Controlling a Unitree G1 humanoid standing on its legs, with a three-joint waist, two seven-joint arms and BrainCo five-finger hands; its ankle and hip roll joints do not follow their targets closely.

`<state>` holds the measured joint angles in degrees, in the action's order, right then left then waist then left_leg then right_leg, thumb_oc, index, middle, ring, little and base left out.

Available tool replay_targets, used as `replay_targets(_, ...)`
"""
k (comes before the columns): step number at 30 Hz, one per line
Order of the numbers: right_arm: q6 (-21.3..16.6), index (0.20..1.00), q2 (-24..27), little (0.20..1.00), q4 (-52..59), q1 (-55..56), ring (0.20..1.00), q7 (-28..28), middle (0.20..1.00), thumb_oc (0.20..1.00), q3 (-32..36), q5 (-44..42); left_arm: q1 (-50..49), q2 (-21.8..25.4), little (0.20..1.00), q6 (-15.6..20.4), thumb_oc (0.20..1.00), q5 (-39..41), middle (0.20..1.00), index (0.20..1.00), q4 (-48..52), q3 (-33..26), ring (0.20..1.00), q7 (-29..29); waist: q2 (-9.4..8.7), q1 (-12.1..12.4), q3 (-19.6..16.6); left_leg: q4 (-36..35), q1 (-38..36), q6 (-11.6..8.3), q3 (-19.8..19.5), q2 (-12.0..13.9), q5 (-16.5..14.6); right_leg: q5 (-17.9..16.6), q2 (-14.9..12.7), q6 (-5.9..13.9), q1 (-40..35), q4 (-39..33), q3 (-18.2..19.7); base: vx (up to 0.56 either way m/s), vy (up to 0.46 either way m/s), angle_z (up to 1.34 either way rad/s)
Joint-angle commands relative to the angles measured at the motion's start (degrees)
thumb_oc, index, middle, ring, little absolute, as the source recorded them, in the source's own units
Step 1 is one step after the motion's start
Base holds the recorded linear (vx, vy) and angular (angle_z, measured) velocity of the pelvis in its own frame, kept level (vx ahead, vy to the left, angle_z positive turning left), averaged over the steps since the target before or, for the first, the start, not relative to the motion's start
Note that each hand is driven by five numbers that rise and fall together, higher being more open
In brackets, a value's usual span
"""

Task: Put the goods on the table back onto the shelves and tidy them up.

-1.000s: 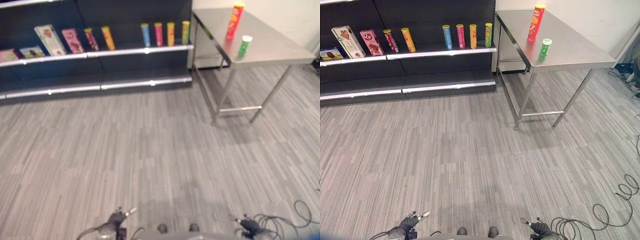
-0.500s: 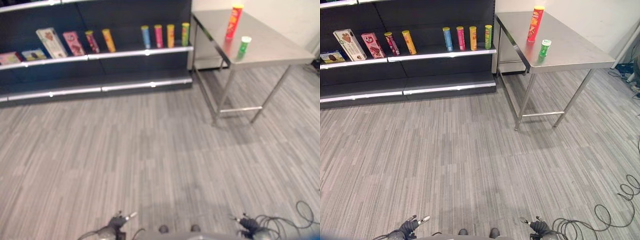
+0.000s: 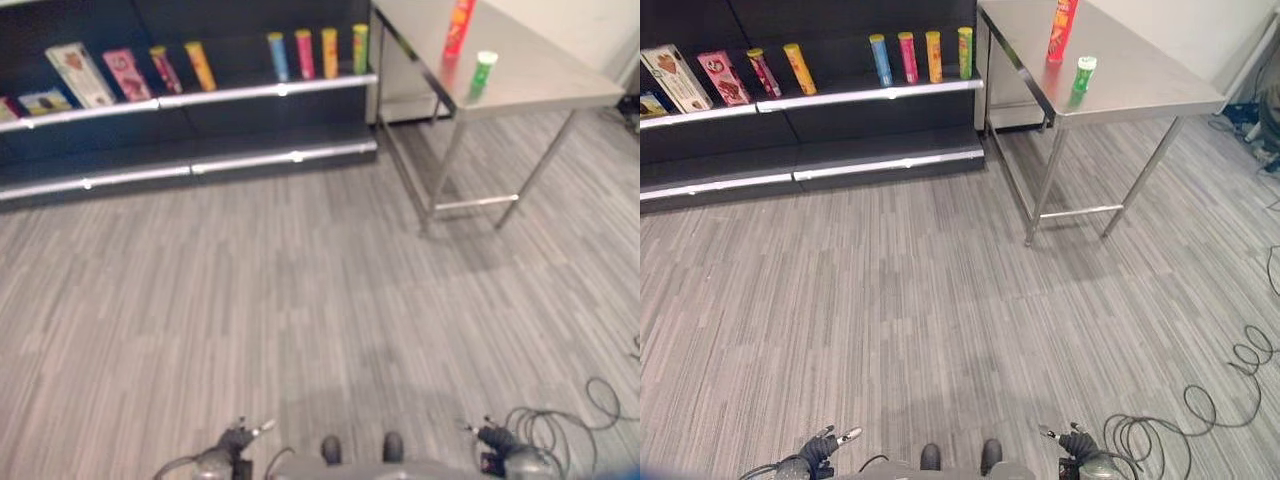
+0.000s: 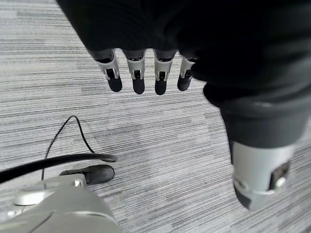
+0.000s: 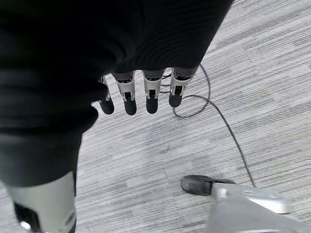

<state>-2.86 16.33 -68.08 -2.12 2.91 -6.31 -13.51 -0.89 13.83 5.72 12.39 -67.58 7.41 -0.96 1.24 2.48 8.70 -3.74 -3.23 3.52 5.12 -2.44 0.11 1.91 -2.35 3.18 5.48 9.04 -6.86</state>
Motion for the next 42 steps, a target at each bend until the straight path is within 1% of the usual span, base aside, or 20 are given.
replay_targets(1, -0.5, 1.0, 0.5, 1.0, 1.5, -2.3, 1.0, 0.5, 1.0, 1.0, -1.9, 0.0, 2.2, 2.8, 1.0, 1.0, 1.0, 0.6, 1.0, 1.0, -1.0, -0.9, 1.0, -0.6, -2.51, 0.9, 3.6, 5.0, -0.3, 0.4, -8.1, -1.7, -7.7, -11.0, -11.6, 6.92, 3.4, 10.3, 1.5, 0.09, 0.136, -0.04)
replay_targets(5, -0.6, 1.0, 0.5, 1.0, 1.9, -1.8, 1.0, 0.6, 1.0, 1.0, -1.6, -0.8, 3.0, 3.5, 1.0, 1.1, 1.0, 1.2, 1.0, 1.0, -0.1, -0.5, 1.0, -0.6, -2.04, -0.3, 4.6, 4.4, -2.6, 0.08, -9.4, -0.2, -9.1, -10.0, -10.5, 5.8, 8.3, 10.0, -1.8, 0.27, 0.042, -0.02)
replay_targets(11, -0.7, 1.0, 0.7, 1.0, 2.3, -1.4, 1.0, 0.7, 1.0, 1.0, -2.0, -1.0, 3.7, 3.0, 1.0, 1.1, 1.0, 0.9, 1.0, 1.0, -0.1, -0.2, 1.0, -0.5, -2.8, -3.3, 4.2, 0.9, -11.2, -2.73, -11.7, 2.1, -11.9, -10.9, -4.9, 8.04, 12.9, -5.5, -9.4, 0.37, -0.058, 0.17)
replay_targets(14, -1.1, 1.0, 1.0, 1.0, 2.7, 0.1, 1.0, 0.5, 1.0, 1.0, -1.7, -1.4, 2.9, 3.2, 1.0, 1.4, 1.0, 0.1, 1.0, 1.0, 1.5, 0.5, 1.0, 0.3, -3.47, -3.4, 2.7, 2.5, -12.9, -4.41, -12.0, 3.7, -12.8, -10.5, -3.4, 6.98, 9.4, -9.8, -12.8, 0.55, -0.181, 0.39)
replay_targets(15, -1.1, 1.0, 1.1, 1.0, 2.6, -0.4, 1.0, 0.6, 1.0, 1.0, -2.3, -1.5, 2.8, 3.4, 1.0, 1.5, 1.0, 0.3, 1.0, 1.0, 2.1, 0.4, 1.0, -0.1, -3.06, -3.4, 1.3, 7.0, -11.7, -6.47, -10.8, 6.3, -10.4, -10.4, -0.5, 5.41, 8.1, -9.4, -11.0, 0.45, -0.195, 0.49)
replay_targets(17, -1.6, 1.0, 1.0, 1.0, 2.8, 0.3, 1.0, 0.7, 1.0, 1.0, -2.2, -2.4, 2.4, 3.6, 1.0, 1.6, 1.0, 1.6, 1.0, 1.0, 3.5, 0.1, 1.0, -0.1, -2.8, -3.2, 0.3, 13.7, -10.1, -8.07, -11.1, 7.7, -6.0, -9.6, 0.6, 4.13, 5.6, -9.6, -11.0, 0.43, -0.17, 0.33)
replay_targets(18, -1.6, 1.0, 1.0, 1.0, 2.8, 0.3, 1.0, 0.7, 1.0, 1.0, -2.2, -2.4, 2.4, 3.7, 1.0, 1.6, 1.0, 1.6, 1.0, 1.0, 3.5, 0.0, 1.0, -0.1, -3.07, -3.4, 0.2, 13.6, -9.8, -8.02, -11.3, 7.5, -5.8, -9.6, 0.2, 4.16, 5.8, -9.6, -11.0, 0.24, -0.087, -0.06)
replay_targets(22, -1.9, 1.0, 1.3, 1.0, 3.0, -1.1, 1.0, 1.1, 1.0, 1.0, -2.8, -3.5, 2.8, 4.0, 1.0, 1.2, 1.0, 3.0, 1.0, 1.0, 3.8, -0.8, 1.0, -0.5, -4.69, -2.1, 2.5, 37.5, 1.3, -8.02, -10.9, 7.7, 4.2, -6.5, 1.2, -0.02, 0.4, -11.0, -10.4, 0.21, -0.122, -0.09)
replay_targets(23, -1.9, 1.0, 1.3, 1.0, 2.9, -1.6, 1.0, 1.3, 1.0, 1.0, -3.0, -3.5, 2.8, 4.1, 1.0, 1.1, 1.0, 3.1, 1.0, 1.0, 3.3, -1.2, 1.0, -0.7, -5.35, -1.7, 2.9, 41.4, 3.4, -7.61, -9.7, 8.8, 5.3, -6.0, 1.4, -0.59, -0.8, -11.7, -10.1, 0.39, -0.151, -0.26)
replay_targets(24, -1.6, 1.0, 1.3, 1.0, 3.0, -2.7, 1.0, 1.3, 1.0, 1.0, -3.7, -3.6, 2.6, 3.7, 1.0, 1.1, 1.0, 4.0, 1.0, 1.0, 2.3, -2.0, 1.0, -0.7, -6.58, 0.7, 4.6, 43.9, 10.7, -5.36, -5.5, 9.4, 0.2, -4.5, 0.6, -0.68, -4.8, -12.8, -8.2, 0.34, -0.095, -0.18)
replay_targets(25, -1.6, 1.0, 1.3, 1.0, 3.0, -2.7, 1.0, 1.3, 1.0, 1.0, -3.7, -3.6, 2.6, 3.7, 1.0, 1.1, 1.0, 4.0, 1.0, 1.0, 2.3, -2.0, 1.0, -0.7, -6.51, 0.7, 4.7, 44.0, 10.7, -5.36, -5.5, 9.5, 0.1, -4.5, 0.7, -0.68, -4.8, -12.8, -8.2, 0.46, 0.051, -0.32)
replay_targets(29, -1.5, 1.0, 1.5, 1.0, 3.0, -3.2, 1.0, 1.1, 1.0, 1.0, -4.2, -2.8, 1.8, 2.7, 1.0, 1.3, 1.0, 4.0, 1.0, 1.0, 1.0, -2.3, 1.0, -0.7, -6.39, 2.6, 5.1, 23.1, 14.7, -6.65, -2.4, 9.1, -1.3, -2.5, -0.7, 1.18, -8.5, -14.0, -6.7, 0.28, 0.158, -0.25)
replay_targets(30, -1.4, 1.0, 1.6, 1.0, 3.0, -2.9, 1.0, 1.2, 1.0, 1.0, -4.5, -1.8, 1.4, 2.5, 1.0, 1.3, 1.0, 3.8, 1.0, 1.0, 0.7, -2.1, 1.0, -0.7, -4.8, 3.8, 4.6, 9.7, 14.9, -8.1, -4.3, 8.3, 3.7, -1.0, 0.0, 1.63, -10.3, -14.0, -6.4, 0.33, 0.212, -0.06)
replay_targets(31, -1.4, 1.0, 1.6, 1.0, 3.0, -2.9, 1.0, 1.2, 1.0, 1.0, -4.5, -1.8, 1.4, 2.5, 1.0, 1.3, 1.0, 3.8, 1.0, 1.0, 0.7, -2.1, 1.0, -0.7, -4.83, 3.8, 4.5, 9.4, 14.9, -8.1, -4.4, 8.3, 4.0, -1.0, 0.0, 1.63, -10.1, -14.0, -6.4, 0.47, 0.268, -0.06)
replay_targets(32, -1.7, 1.0, 1.6, 1.0, 2.7, -2.7, 1.0, 1.5, 1.0, 1.0, -4.7, -0.8, 1.1, 2.2, 1.0, 1.5, 1.0, 3.7, 1.0, 1.0, 0.1, -1.9, 1.0, -0.5, -3.51, 5.0, 4.0, 1.2, 17.2, -8.88, -6.8, 5.8, 7.1, 1.0, 1.1, 1.44, -12.4, -14.0, -5.8, 0.46, 0.252, -0.12)
replay_targets(33, -1.8, 1.0, 1.5, 1.0, 2.3, -2.8, 1.0, 1.6, 1.0, 1.0, -4.7, -0.6, 0.9, 2.0, 1.0, 1.5, 1.0, 3.4, 1.0, 1.0, -0.7, -1.8, 1.0, -0.3, -2.82, 5.6, 3.9, -1.3, 19.9, -10.2, -9.0, 4.1, 8.2, 2.3, 1.7, 1.26, -14.3, -14.0, -4.4, 0.46, 0.252, -0.22)
replay_targets(35, -1.7, 1.0, 1.3, 1.0, 2.0, -2.6, 1.0, 1.5, 1.0, 1.0, -4.5, -0.5, 0.9, 1.8, 1.0, 1.5, 1.0, 3.3, 1.0, 1.0, -1.5, -1.8, 1.0, -0.3, -2.77, 5.4, 3.8, -1.3, 20.9, -10.7, -8.3, 4.0, 8.5, 3.1, 1.5, 1.57, -15.6, -14.0, -4.0, 0.4, 0.304, -0.47)
replay_targets(36, -1.2, 1.0, 0.7, 1.0, 1.0, -2.3, 1.0, 1.1, 1.0, 1.0, -4.1, 0.7, -0.2, 1.5, 1.0, 1.4, 1.0, 2.9, 1.0, 1.0, -2.5, -2.5, 1.0, -0.1, -1.8, 6.6, 2.2, -1.3, 19.3, -10.62, -11.5, 4.3, 10.1, 4.1, 0.8, 2.87, -17.7, -14.0, -1.0, 0.45, 0.397, -0.74)
replay_targets(38, -1.1, 1.0, 0.6, 1.0, 0.7, -2.1, 1.0, 0.9, 1.0, 1.0, -3.9, 1.0, -0.4, 1.5, 1.0, 1.5, 1.0, 3.1, 1.0, 1.0, -2.6, -2.8, 1.0, -0.3, -1.71, 6.9, 1.7, -1.3, 18.3, -10.59, -12.4, 4.4, 11.0, 4.2, 0.0, 3.43, -18.2, -14.0, -0.6, 0.33, 0.355, -1.07)
replay_targets(42, -0.6, 1.0, 0.4, 1.0, -0.6, -1.0, 1.0, 0.4, 1.0, 1.0, -1.6, 0.9, -0.4, 2.5, 1.0, 1.6, 1.0, 2.1, 1.0, 1.0, -3.7, -3.2, 1.0, -0.6, -2.4, 7.1, -0.2, -1.3, 13.0, -7.97, -11.5, 3.3, 9.4, 0.8, -7.3, 7.05, -16.1, -5.7, 2.0, 0.32, 0.41, -0.86)
